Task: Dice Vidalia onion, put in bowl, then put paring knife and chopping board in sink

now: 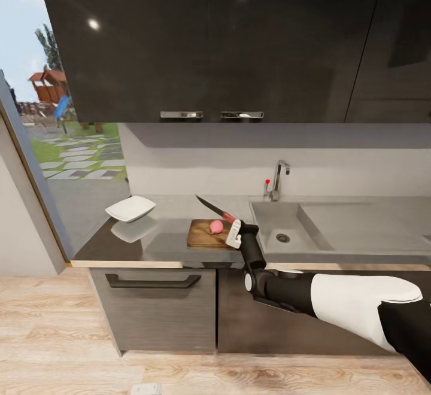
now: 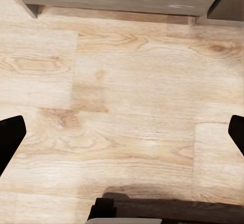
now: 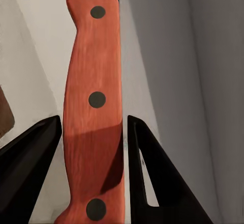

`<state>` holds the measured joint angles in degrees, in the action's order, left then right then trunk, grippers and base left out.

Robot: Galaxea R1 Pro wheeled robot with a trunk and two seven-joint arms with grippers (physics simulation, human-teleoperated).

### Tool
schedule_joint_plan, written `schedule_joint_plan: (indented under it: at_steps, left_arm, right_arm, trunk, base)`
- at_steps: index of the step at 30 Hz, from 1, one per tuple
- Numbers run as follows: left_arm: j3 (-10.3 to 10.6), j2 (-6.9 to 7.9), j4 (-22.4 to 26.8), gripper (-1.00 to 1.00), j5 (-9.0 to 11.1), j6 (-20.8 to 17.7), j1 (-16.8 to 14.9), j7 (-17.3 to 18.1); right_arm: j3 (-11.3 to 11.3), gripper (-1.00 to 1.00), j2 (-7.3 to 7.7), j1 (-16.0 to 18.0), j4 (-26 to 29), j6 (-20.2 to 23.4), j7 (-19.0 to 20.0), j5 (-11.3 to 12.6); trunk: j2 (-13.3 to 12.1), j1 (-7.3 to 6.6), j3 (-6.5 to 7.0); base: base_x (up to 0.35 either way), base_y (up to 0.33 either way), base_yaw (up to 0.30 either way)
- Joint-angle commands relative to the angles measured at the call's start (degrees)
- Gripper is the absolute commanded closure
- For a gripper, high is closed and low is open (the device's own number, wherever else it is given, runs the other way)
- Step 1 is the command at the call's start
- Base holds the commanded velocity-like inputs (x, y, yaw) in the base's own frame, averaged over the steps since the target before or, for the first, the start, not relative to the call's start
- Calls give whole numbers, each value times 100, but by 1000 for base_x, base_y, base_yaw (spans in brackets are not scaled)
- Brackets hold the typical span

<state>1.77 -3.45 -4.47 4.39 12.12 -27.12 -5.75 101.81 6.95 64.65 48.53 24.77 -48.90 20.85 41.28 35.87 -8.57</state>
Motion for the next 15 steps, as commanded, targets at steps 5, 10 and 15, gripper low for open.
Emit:
schedule_joint_plan:
  at_steps: [5, 10, 15]
  left_arm:
    - [22, -6, -28, -100, 45, 44, -13, -5]
    - [21, -6, -28, -100, 45, 44, -13, 2]
    - [23, -6, -28, -100, 45, 44, -13, 4]
  right_arm:
    - [4, 100, 13, 13, 2, 234, 286, 0]
    - [-8, 100, 8, 14, -37, 254, 591, -14]
    - [-4, 100, -24, 14, -44, 374, 637, -15]
  trunk:
    - [9, 2, -10]
    - [9, 2, -10]
    - [9, 2, -10]
  base:
    - [0, 0, 0]
    - [0, 0, 0]
    - [0, 0, 0]
